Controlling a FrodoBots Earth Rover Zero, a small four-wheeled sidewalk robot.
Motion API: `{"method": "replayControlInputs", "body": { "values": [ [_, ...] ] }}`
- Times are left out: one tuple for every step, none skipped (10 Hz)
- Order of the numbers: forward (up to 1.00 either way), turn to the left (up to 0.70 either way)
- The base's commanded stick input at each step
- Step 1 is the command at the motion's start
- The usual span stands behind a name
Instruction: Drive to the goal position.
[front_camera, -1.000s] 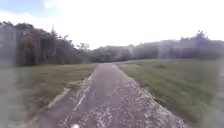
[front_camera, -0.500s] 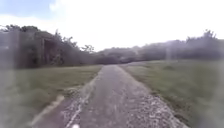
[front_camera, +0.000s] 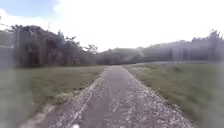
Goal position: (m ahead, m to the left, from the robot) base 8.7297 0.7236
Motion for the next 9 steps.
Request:
{"method": "replayControlInputs", "body": {
  "values": [
    [1.00,0.04],
    [1.00,0.04],
    [1.00,0.04],
    [1.00,0.04],
    [1.00,0.03],
    [1.00,0.00],
    [1.00,-0.06],
    [1.00,-0.12],
    [1.00,-0.13]
  ]
}}
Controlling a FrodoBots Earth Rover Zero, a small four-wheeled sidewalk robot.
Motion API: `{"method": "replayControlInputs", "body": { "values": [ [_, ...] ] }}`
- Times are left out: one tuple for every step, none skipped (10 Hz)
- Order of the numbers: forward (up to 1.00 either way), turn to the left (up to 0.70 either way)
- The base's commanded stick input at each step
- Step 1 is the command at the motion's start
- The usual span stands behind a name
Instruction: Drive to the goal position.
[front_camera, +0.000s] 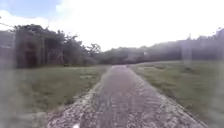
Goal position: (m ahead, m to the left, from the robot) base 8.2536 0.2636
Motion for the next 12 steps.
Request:
{"method": "replayControlInputs", "body": {
  "values": [
    [1.00,-0.03],
    [1.00,0.00],
    [1.00,0.00],
    [1.00,0.00],
    [1.00,0.00],
    [1.00,-0.02],
    [1.00,-0.01],
    [1.00,-0.13],
    [1.00,-0.15],
    [1.00,0.00],
    [1.00,0.00],
    [1.00,0.00]
  ]
}}
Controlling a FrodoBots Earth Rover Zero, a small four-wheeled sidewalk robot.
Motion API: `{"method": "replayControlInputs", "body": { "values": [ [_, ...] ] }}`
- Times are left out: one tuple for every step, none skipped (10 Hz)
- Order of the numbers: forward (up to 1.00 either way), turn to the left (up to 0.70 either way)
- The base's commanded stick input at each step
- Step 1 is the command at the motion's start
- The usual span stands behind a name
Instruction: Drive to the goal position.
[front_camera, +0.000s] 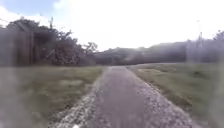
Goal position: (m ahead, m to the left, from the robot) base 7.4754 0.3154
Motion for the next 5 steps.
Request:
{"method": "replayControlInputs", "body": {
  "values": [
    [1.00,0.00],
    [1.00,0.00],
    [1.00,0.00],
    [1.00,0.00],
    [1.00,0.00]
  ]
}}
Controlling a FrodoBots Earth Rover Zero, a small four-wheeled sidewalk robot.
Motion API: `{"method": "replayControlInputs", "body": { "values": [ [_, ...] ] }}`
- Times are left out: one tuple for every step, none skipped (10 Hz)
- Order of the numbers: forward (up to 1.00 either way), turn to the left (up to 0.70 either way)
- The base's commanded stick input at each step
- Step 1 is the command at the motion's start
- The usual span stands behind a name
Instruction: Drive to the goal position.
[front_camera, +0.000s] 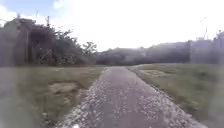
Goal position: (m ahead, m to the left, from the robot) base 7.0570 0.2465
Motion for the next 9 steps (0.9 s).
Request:
{"method": "replayControlInputs", "body": {
  "values": [
    [1.00,0.00],
    [1.00,0.00],
    [1.00,0.00],
    [1.00,0.00],
    [1.00,0.00],
    [1.00,0.00],
    [1.00,0.00],
    [1.00,0.00],
    [1.00,0.00]
  ]
}}
